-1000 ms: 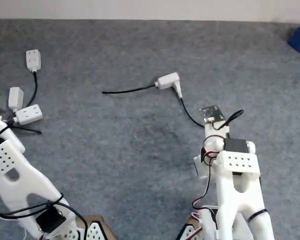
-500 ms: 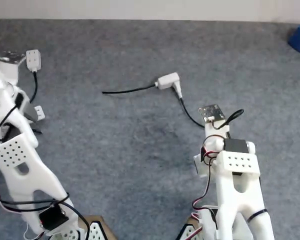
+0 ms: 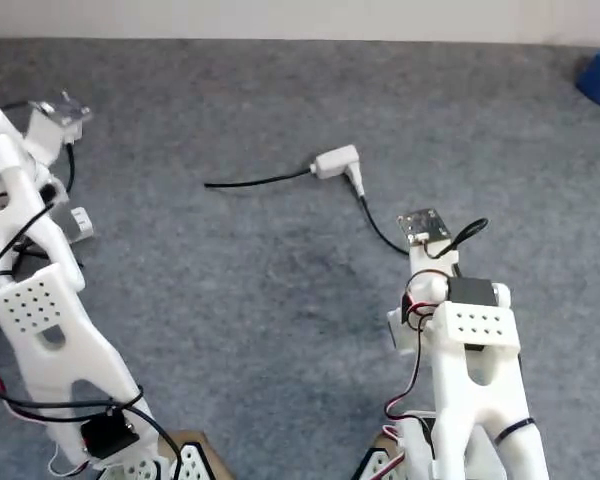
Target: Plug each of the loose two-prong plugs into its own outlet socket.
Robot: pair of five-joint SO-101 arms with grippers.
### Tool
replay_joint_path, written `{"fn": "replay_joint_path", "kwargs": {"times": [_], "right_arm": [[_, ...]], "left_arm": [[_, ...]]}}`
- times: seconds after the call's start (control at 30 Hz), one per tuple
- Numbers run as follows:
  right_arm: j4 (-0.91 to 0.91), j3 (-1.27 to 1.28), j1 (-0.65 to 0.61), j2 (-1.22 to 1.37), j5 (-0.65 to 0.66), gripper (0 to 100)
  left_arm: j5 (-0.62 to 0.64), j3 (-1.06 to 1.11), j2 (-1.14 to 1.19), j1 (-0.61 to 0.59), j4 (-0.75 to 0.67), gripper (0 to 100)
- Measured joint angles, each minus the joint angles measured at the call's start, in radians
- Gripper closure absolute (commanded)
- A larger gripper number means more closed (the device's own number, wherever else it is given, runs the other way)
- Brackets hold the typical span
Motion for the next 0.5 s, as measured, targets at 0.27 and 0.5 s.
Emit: {"fn": "replay_joint_path", "kwargs": {"times": [0.27,0.5], "right_arm": [[0.0,0.0,0.0,0.0,0.0,76.0],[0.0,0.0,0.0,0.0,0.0,76.0]], "left_arm": [[-0.12,0.002,0.044,-0.005,0.0,79],[-0.135,0.002,0.046,-0.005,0.0,84]]}}
